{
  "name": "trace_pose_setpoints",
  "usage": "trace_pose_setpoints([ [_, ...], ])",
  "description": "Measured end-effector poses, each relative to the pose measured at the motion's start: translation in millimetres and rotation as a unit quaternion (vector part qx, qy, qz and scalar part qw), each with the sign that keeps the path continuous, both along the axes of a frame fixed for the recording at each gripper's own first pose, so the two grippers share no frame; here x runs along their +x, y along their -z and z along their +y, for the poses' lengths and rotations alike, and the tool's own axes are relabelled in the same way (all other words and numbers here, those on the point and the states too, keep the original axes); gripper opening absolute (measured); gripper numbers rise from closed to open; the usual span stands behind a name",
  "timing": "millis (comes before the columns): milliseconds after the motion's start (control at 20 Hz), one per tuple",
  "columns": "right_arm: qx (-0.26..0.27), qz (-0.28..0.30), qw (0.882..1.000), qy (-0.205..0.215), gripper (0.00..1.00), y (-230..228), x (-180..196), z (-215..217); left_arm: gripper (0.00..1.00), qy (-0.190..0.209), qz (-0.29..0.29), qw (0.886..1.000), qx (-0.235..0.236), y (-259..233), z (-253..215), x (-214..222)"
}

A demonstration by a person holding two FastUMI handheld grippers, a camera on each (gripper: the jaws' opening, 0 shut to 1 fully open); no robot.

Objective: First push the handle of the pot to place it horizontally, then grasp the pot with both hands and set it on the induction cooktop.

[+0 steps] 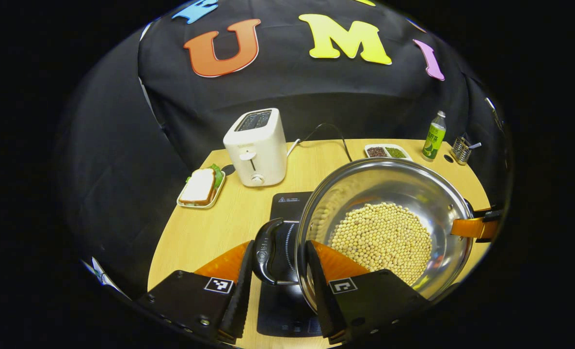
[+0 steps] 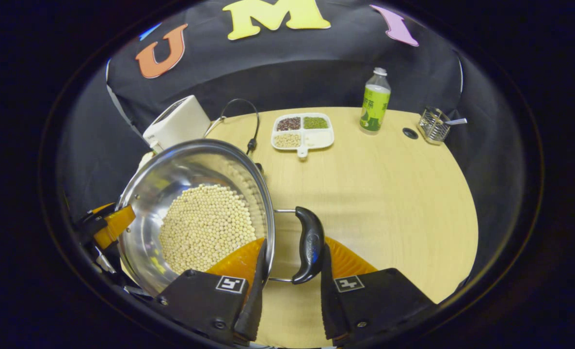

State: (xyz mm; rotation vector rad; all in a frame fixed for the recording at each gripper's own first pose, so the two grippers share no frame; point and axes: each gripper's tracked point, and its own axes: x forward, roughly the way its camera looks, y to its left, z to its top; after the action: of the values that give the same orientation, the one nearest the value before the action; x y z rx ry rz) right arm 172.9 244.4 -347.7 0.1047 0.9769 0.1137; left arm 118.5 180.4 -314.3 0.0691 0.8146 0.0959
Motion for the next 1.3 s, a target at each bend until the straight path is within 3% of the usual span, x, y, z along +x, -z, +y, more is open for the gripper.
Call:
trace_pose_setpoints([
  [700, -0.003, 0.034, 0.999, 0.011, 0.50, 18, 12, 33, 0.57, -0.001, 0.020, 1.000, 0.009, 21, 30, 17],
  [1300, -0.030, 0.008, 0.999, 0.012, 0.52, 16, 11, 35, 0.57, -0.006, 0.012, 1.000, -0.001, 33, 31, 14],
])
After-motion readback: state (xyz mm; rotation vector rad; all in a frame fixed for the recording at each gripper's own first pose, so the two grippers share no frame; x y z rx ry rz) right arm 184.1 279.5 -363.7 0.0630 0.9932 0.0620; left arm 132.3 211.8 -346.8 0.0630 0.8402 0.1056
